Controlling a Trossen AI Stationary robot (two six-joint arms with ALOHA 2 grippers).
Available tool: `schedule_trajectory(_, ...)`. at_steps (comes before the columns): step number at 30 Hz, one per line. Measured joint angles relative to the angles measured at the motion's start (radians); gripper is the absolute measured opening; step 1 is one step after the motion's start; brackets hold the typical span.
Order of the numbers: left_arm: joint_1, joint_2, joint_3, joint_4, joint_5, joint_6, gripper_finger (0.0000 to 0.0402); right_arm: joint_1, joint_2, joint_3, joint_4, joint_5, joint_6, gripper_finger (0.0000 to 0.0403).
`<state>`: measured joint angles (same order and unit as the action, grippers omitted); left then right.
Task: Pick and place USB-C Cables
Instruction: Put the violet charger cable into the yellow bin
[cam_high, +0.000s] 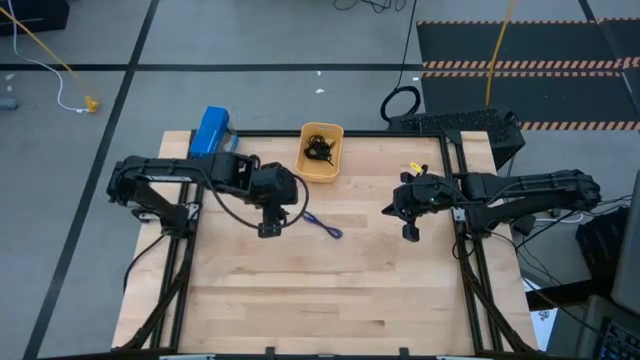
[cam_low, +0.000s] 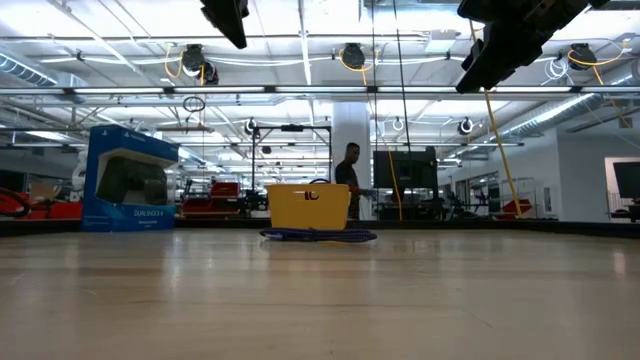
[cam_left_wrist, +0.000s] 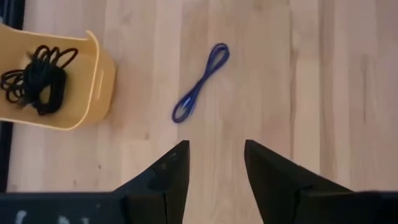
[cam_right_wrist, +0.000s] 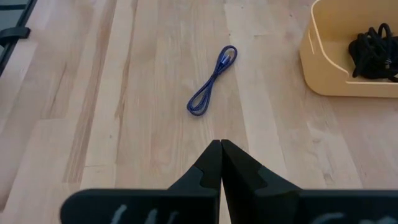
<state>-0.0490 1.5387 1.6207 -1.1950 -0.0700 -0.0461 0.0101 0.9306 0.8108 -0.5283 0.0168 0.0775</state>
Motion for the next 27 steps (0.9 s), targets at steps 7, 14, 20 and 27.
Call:
schedule_trajectory(7, -0.006, 0.000, -0.002, -0.022, 0.002, 0.045, 0.0156, 0.000, 0.000, 0.000, 0.000, 0.000, 0.007, 0.0000)
schedule_trajectory(14, -0.006, 0.000, -0.003, -0.025, 0.001, 0.087, 0.0156, 0.000, 0.000, 0.000, 0.000, 0.000, 0.015, 0.0000)
schedule_trajectory(20, 0.004, 0.015, -0.003, 0.019, -0.006, 0.090, 0.0156, 0.000, 0.000, 0.000, 0.000, 0.000, 0.015, 0.0000)
schedule_trajectory(27, 0.038, 0.139, -0.004, 0.036, -0.009, 0.119, 0.0156, 0.000, 0.000, 0.000, 0.000, 0.004, 0.017, 0.0000)
